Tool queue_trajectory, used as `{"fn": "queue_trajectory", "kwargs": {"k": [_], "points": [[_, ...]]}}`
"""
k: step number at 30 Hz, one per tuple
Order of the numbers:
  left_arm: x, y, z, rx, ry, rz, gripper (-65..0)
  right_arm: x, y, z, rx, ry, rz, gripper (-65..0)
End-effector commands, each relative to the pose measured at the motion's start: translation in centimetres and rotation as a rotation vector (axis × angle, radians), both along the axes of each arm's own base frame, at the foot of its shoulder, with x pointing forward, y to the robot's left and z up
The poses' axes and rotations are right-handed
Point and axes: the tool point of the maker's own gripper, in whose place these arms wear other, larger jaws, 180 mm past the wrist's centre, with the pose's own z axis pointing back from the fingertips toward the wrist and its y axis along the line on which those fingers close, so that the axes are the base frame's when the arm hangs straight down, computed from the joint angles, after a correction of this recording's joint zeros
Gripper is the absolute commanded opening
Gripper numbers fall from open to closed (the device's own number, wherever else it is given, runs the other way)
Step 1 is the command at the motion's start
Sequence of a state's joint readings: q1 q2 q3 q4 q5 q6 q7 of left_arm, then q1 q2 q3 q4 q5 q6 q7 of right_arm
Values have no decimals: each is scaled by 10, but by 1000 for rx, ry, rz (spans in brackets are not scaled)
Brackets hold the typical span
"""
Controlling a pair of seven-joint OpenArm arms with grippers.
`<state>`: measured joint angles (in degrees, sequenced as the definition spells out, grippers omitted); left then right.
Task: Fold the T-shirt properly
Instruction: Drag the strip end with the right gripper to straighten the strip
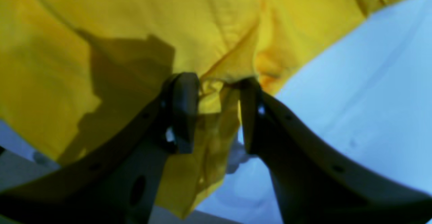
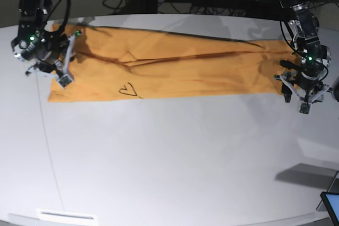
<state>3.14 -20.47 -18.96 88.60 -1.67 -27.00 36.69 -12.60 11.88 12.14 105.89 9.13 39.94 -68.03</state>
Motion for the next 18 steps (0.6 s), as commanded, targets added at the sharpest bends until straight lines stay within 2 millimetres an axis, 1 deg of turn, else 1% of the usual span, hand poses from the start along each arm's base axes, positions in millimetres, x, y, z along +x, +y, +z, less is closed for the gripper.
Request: {"fn": "queue_trajectory", "kwargs": {"k": [1,2,4,6,7,9,12,16,18], "points": [[10,6,19,24,-52,-3,-299,3,-18,7,-50,-11,-9,-434],[14,6,22,24,-64,-5,-299,3,-22,8,-63,-10,-8,-434],[15,7,21,17,-61,0,-299,2,-26,9,-77,-6,-4,-424],[15,9,16,10,-52,7,-297,2,-28,9,-84,-3,1,-373],[18,9,18,7,-58,7,-297,2,-27,11,-84,-9,3,-351],[18,9,15,1,-53,12,-297,4,-25,15,-83,-24,7,-319],[18,10,14,-1,-49,14,-296,8,-23,21,-86,-47,14,-308],[18,10,15,0,-51,14,-296,12,-23,28,-93,-72,20,-308],[22,10,18,0,-61,14,-296,16,-30,32,-113,-81,26,-308]]}}
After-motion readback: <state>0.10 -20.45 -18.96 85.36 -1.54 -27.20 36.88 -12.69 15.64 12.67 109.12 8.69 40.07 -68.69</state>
